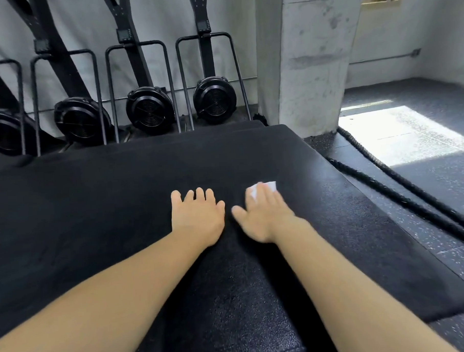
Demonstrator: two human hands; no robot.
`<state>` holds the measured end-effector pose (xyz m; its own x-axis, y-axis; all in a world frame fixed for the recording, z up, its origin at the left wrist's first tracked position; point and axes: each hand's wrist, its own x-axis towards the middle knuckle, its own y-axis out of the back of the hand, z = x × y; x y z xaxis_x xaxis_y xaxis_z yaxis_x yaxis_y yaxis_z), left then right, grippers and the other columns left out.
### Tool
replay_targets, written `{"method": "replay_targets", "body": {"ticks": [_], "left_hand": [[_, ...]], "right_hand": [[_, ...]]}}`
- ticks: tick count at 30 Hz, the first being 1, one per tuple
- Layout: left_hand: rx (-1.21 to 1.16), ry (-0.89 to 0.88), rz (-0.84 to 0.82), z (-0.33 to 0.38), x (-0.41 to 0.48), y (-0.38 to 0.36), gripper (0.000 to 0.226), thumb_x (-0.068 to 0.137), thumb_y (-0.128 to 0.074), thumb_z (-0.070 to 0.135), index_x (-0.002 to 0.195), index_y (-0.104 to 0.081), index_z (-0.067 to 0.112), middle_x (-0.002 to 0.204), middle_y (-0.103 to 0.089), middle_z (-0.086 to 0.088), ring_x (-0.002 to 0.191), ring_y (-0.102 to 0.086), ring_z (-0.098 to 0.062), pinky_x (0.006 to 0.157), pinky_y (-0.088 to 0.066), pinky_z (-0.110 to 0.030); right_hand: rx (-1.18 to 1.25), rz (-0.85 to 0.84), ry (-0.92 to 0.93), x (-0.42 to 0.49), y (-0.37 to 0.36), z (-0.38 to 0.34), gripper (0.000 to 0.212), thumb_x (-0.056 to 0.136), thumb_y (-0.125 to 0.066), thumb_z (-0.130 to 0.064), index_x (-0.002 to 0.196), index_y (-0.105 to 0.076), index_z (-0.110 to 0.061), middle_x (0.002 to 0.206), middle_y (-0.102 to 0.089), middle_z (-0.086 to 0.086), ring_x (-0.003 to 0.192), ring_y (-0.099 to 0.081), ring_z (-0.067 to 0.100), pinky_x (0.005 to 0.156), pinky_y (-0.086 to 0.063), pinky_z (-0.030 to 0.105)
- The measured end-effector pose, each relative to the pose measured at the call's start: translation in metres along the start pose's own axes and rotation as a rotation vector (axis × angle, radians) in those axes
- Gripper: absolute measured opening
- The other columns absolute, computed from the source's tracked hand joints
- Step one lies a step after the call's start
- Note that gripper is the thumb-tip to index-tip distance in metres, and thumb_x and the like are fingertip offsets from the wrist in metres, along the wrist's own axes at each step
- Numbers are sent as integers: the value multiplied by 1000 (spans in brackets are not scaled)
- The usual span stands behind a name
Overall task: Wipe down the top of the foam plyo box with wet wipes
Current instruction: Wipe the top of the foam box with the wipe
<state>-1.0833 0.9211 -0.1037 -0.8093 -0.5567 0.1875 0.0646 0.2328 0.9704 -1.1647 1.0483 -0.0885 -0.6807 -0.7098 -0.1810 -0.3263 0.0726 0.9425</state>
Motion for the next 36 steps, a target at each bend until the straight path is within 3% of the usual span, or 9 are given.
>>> {"method": "replay_targets", "body": {"ticks": [3,7,11,15,20,24,26,31,36], "left_hand": [[6,-2,-33,-1,0,-1,30,94,-23,31,114,-43,20,106,-46,6,105,-46,-18,99,-20,-44],[21,-16,-12,0,0,1,41,97,-10,35,114,-43,17,106,-49,4,101,-46,-20,100,-19,-47],[46,-26,8,-1,-1,1,45,94,-3,33,108,-42,16,100,-46,3,92,-43,-21,102,-20,-47],[67,-29,-12,0,-1,1,45,99,-9,37,119,-42,14,105,-47,2,99,-47,-21,104,-19,-47],[84,-40,-30,2,-2,3,48,99,-8,36,125,-40,12,112,-49,0,105,-47,-24,105,-19,-48],[86,-34,-6,1,-2,4,42,99,-9,36,112,-43,14,97,-43,2,91,-41,-23,103,-20,-48],[79,-27,-8,1,-2,3,42,98,-9,36,111,-43,14,96,-41,2,94,-44,-23,103,-19,-48],[64,-31,-30,2,-1,3,46,99,-9,38,117,-44,16,104,-49,2,103,-48,-23,104,-17,-48],[71,-31,-80,2,-1,4,42,95,-15,33,121,-44,17,113,-51,3,111,-48,-23,105,-14,-48]], "right_hand": [[-16,-88,147,9,-4,-20,63,104,-11,-46,160,0,-18,166,11,8,151,16,21,123,5,39],[-6,-53,155,26,7,10,62,103,-15,-48,159,-6,-24,167,4,1,153,5,22,123,0,39],[-64,46,26,43,23,74,59,101,-17,-47,156,-15,-23,164,-9,5,149,-12,31,121,-12,41],[-49,75,-95,50,35,126,61,100,-15,-48,155,-14,-22,164,-9,3,151,-5,25,122,-8,42],[41,87,-242,53,45,146,62,98,-18,-49,152,-19,-18,158,-18,3,147,-14,29,119,-15,45],[3,65,-324,49,39,117,71,100,-16,-54,159,-7,-16,165,2,10,152,4,28,123,-2,42],[-38,31,-289,43,33,91,73,101,-13,-55,159,-1,-13,165,12,14,152,13,28,122,5,41],[-51,0,-81,30,8,26,73,101,-13,-54,159,1,-12,165,7,14,151,7,31,123,-1,43],[116,-105,155,36,-2,-11,64,101,-14,-52,152,-26,-17,163,-12,5,150,-1,26,122,-7,45]]}}
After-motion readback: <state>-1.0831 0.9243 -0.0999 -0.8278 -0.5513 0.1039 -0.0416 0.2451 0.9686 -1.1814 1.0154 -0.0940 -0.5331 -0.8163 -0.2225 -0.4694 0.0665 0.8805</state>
